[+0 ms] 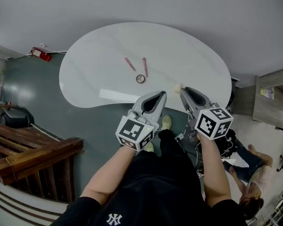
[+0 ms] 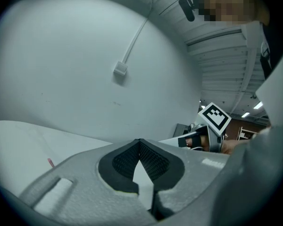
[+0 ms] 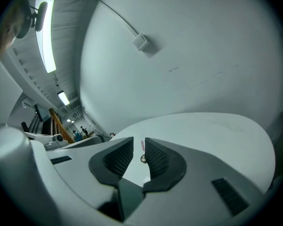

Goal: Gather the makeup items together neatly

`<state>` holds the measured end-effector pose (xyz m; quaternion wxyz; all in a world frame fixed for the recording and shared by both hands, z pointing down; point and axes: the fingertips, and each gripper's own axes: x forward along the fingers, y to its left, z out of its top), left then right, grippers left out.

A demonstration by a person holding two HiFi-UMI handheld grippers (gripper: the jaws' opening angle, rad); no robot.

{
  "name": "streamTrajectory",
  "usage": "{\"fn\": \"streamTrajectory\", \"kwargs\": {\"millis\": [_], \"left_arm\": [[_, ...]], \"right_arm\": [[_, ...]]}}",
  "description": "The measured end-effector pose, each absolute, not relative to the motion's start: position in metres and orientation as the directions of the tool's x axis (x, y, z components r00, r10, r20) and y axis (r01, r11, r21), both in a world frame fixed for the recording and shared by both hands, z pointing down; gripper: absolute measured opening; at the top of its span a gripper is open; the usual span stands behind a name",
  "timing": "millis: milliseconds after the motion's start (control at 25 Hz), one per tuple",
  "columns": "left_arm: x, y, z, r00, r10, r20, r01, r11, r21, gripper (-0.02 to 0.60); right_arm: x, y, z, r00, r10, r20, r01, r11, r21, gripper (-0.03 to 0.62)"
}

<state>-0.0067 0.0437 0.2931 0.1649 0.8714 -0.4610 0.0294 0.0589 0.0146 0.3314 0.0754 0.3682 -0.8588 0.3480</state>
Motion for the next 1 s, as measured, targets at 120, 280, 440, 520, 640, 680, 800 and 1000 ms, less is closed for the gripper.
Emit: {"fn": "streamTrajectory", "kwargs": {"millis": [120,280,440,520,640,680,800,1000], "left_arm": [[0.0,0.021,0.31,0.564,-0.795,0.225,-0.821,-0.51,0.258,0.008],[0.006,-0.002,0.336,0.549,-0.792,0.266,-0.832,-0.487,0.265,0.008],[0.006,-0.015,0.361,0.536,-0.788,0.303,-0.84,-0.465,0.279,0.008],[0.007,-0.02,0.374,0.535,-0.782,0.319,-0.842,-0.461,0.282,0.008],[0.007,-0.025,0.39,0.537,-0.775,0.333,-0.841,-0.458,0.289,0.008],[0.006,-0.027,0.395,0.536,-0.774,0.337,-0.841,-0.456,0.292,0.008],[-0.001,-0.028,0.41,0.531,-0.77,0.353,-0.843,-0.439,0.311,0.008],[-0.001,-0.026,0.425,0.537,-0.757,0.373,-0.839,-0.433,0.329,0.008]], "right_arm": [[0.067,-0.007,0.362,-0.719,-0.543,0.434,-0.687,0.459,-0.563,0.091],[0.077,-0.027,0.41,-0.727,-0.468,0.502,-0.682,0.409,-0.606,0.109],[0.081,-0.041,0.447,-0.727,-0.416,0.547,-0.683,0.348,-0.642,0.11],[0.081,-0.045,0.465,-0.728,-0.388,0.565,-0.681,0.319,-0.659,0.112],[0.079,-0.047,0.491,-0.726,-0.344,0.596,-0.685,0.276,-0.675,0.13],[0.078,-0.048,0.5,-0.723,-0.332,0.606,-0.688,0.262,-0.677,0.137],[0.075,-0.052,0.52,-0.705,-0.309,0.638,-0.706,0.23,-0.669,0.144],[0.076,-0.055,0.544,-0.683,-0.285,0.672,-0.726,0.161,-0.669,0.152]]}}
